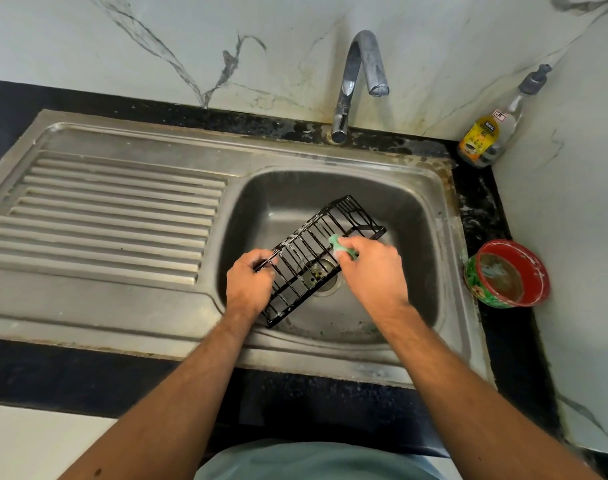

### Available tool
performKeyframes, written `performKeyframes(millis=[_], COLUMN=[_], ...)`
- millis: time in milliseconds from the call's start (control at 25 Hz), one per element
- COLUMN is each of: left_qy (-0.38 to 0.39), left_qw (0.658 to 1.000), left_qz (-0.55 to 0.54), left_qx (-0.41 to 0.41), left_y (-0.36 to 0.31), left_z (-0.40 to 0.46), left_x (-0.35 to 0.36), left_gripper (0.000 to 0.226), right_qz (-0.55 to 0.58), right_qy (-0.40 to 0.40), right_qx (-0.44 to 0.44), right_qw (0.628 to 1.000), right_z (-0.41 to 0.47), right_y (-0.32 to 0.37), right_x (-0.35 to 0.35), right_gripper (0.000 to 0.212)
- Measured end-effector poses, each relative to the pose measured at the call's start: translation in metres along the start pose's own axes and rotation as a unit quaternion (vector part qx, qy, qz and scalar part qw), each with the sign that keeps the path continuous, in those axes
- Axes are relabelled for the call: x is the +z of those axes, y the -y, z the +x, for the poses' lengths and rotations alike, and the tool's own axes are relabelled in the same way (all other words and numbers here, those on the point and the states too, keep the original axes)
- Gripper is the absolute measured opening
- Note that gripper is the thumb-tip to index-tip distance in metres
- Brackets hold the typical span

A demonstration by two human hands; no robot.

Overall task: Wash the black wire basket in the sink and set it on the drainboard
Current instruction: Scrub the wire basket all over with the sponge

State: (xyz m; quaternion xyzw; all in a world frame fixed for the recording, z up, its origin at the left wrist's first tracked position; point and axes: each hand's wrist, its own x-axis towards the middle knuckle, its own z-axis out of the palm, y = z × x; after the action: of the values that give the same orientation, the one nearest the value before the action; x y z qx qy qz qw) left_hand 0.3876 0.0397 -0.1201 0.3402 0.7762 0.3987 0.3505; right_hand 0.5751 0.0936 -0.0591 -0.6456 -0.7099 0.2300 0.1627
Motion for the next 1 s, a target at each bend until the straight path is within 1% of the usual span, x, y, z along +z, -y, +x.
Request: performKeyframes(millis=[80,200,280,360,480,560,600,720,760,800,840,880,920,960,1000], left_qy=[0.01,0.031,0.032,0.027,0.018,0.026,0.032,0.043,0.043,0.043,0.042,0.042,0.04,0.038,0.037], left_qw=[1.0,0.998,0.998,0.999,1.0,0.999,0.999,0.998,0.997,0.997,0.997,0.997,0.998,0.998,0.998], left_qz=[0.008,0.011,0.006,-0.002,-0.008,-0.006,-0.001,0.013,0.013,0.009,0.003,0.001,0.001,-0.001,-0.003], left_qx=[0.013,0.047,0.052,0.037,0.019,0.018,0.023,0.052,0.059,0.063,0.062,0.061,0.058,0.054,0.05], left_y=[0.0,0.002,0.004,0.005,0.004,0.002,0.002,0.004,0.005,0.006,0.007,0.008,0.009,0.009,0.009], left_z=[0.001,0.001,0.001,0.002,0.002,0.003,0.003,0.003,0.003,0.003,0.003,0.002,0.002,0.003,0.003], left_x=[0.0,0.0,-0.001,-0.001,0.0,0.001,0.001,0.0,0.0,0.0,0.001,0.001,0.002,0.002,0.002], left_gripper=[0.034,0.036,0.037,0.037,0.038,0.035,0.034,0.034,0.034,0.034,0.036,0.037,0.038,0.036,0.034], right_qz=[0.0,-0.01,0.003,0.016,0.002,-0.007,-0.004,0.011,0.024,0.061,0.123,0.192,0.243,0.248,0.224], right_qy=[-0.002,-0.031,-0.035,-0.043,-0.064,-0.057,-0.051,-0.043,-0.046,-0.052,-0.06,-0.077,-0.106,-0.135,-0.145], right_qx=[-0.018,-0.073,-0.085,-0.105,-0.154,-0.196,-0.2,-0.148,-0.121,-0.081,-0.031,0.015,0.04,0.041,0.036], right_qw=[1.0,0.997,0.996,0.993,0.986,0.979,0.979,0.988,0.991,0.993,0.99,0.978,0.963,0.958,0.963], right_z=[-0.002,0.008,0.014,0.01,-0.003,-0.004,-0.002,0.011,0.013,0.013,0.012,0.01,0.009,0.01,0.012], right_y=[-0.001,0.021,0.031,0.022,-0.017,-0.037,-0.037,-0.012,-0.001,0.009,0.017,0.022,0.024,0.023,0.021], right_x=[-0.001,0.003,0.005,0.01,0.01,0.005,0.002,0.009,0.013,0.015,0.014,0.009,0.003,-0.004,-0.01], right_gripper=[0.027,0.023,0.022,0.019,0.013,0.016,0.017,0.016,0.017,0.017,0.017,0.018,0.019,0.018,0.018])
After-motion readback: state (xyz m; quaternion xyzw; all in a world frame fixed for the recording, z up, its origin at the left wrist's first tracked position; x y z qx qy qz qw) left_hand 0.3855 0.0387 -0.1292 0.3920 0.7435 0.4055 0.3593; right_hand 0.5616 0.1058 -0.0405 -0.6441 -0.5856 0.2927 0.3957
